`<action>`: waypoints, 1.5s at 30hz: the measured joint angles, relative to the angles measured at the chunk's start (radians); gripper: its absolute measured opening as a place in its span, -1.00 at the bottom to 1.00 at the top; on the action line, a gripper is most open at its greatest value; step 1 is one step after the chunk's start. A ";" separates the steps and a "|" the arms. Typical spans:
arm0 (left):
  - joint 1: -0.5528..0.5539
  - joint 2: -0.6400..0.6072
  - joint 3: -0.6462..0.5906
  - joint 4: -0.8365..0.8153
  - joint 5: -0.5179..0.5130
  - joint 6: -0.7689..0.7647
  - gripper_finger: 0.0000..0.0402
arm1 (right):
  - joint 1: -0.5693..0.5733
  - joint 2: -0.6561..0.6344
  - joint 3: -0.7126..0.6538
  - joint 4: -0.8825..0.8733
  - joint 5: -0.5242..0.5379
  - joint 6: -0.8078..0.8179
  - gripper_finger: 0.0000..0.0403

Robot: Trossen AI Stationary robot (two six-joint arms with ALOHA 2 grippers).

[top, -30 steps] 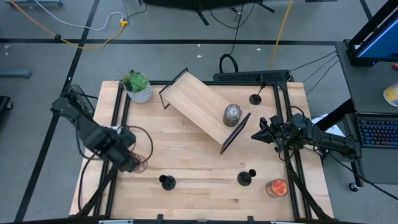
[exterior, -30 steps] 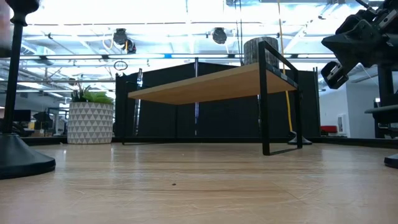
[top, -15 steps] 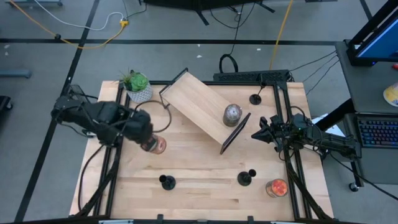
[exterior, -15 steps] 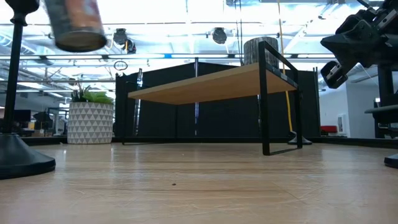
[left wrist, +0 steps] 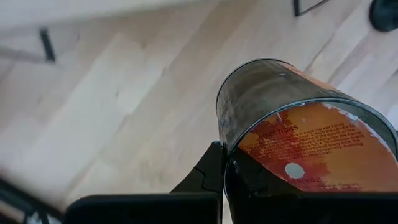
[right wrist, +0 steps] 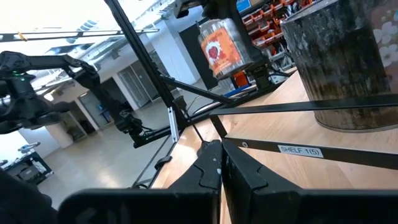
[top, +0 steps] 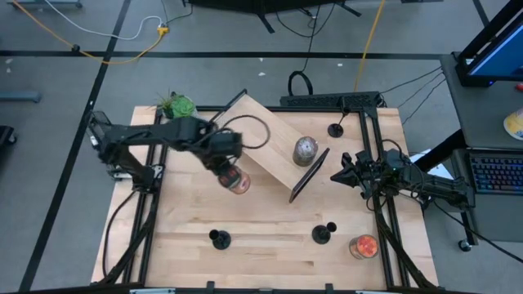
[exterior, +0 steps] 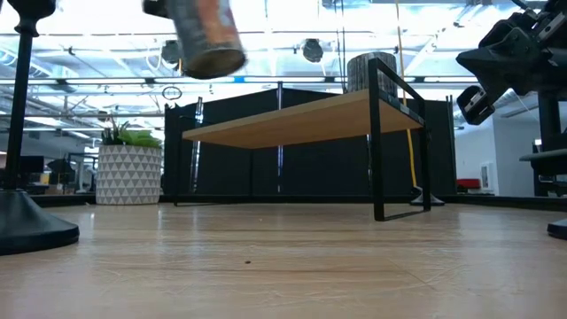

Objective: Pick & Place candle stick holders
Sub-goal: Put the left orange scented candle on the shelf

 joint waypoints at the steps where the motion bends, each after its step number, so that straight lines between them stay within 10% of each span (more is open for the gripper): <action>1: 0.008 0.027 0.034 0.000 0.000 0.023 -1.00 | 0.000 0.000 0.000 0.000 0.000 0.000 -1.00; 14: 0.090 0.306 0.393 0.023 -0.018 0.129 -1.00 | 0.000 0.000 0.000 0.004 0.000 0.000 -1.00; 45: 0.099 0.396 0.412 0.219 0.000 0.012 -1.00 | 0.000 0.000 0.002 0.000 0.000 -0.001 -1.00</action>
